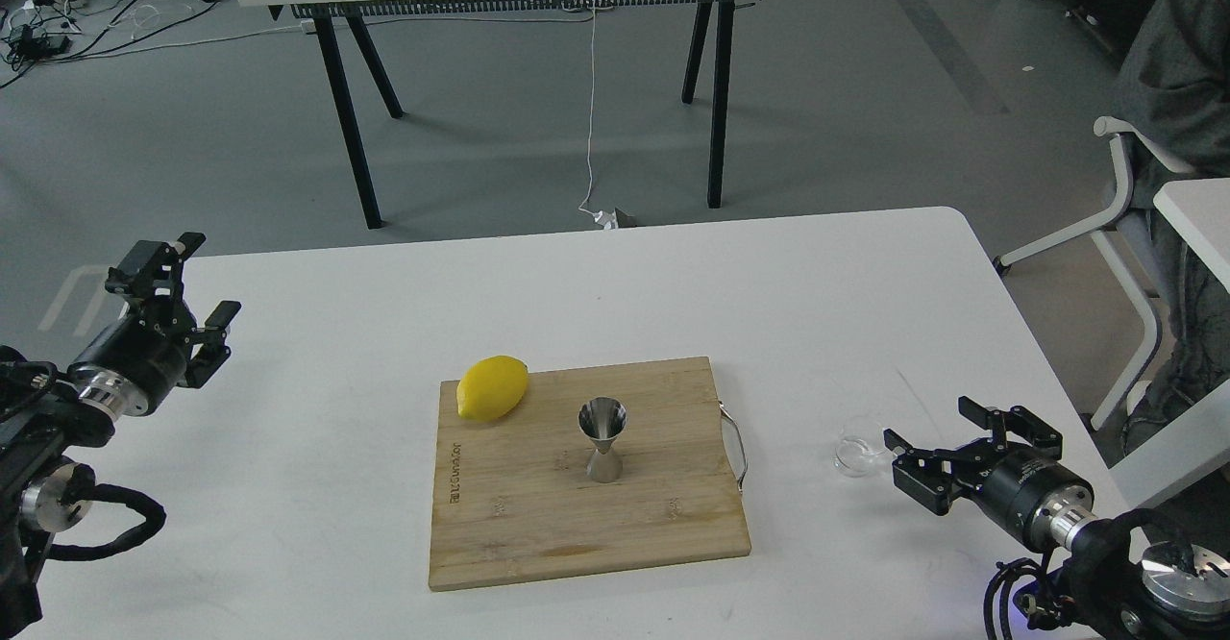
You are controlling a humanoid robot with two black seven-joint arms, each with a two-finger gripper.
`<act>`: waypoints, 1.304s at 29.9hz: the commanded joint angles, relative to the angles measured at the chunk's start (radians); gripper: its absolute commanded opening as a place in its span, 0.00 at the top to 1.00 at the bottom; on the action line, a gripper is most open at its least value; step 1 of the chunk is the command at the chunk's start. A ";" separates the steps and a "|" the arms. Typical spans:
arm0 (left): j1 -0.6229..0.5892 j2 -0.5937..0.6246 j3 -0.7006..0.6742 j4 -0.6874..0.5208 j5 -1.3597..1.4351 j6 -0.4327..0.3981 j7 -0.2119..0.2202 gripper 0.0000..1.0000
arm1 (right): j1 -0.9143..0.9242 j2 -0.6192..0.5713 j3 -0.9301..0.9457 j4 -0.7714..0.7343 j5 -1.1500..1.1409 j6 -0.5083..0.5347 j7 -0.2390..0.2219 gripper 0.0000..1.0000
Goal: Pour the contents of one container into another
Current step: 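Lower the right gripper toward the small clear glass cup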
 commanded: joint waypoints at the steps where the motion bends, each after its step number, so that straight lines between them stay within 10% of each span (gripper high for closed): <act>1: 0.005 -0.002 0.001 0.000 0.000 0.000 0.000 0.00 | 0.006 -0.003 -0.006 0.001 -0.002 -0.005 -0.001 0.01; 39: 0.005 -0.015 0.041 0.038 -0.002 0.000 0.000 0.00 | 0.081 0.028 -0.142 -0.030 -0.064 -0.011 -0.009 0.01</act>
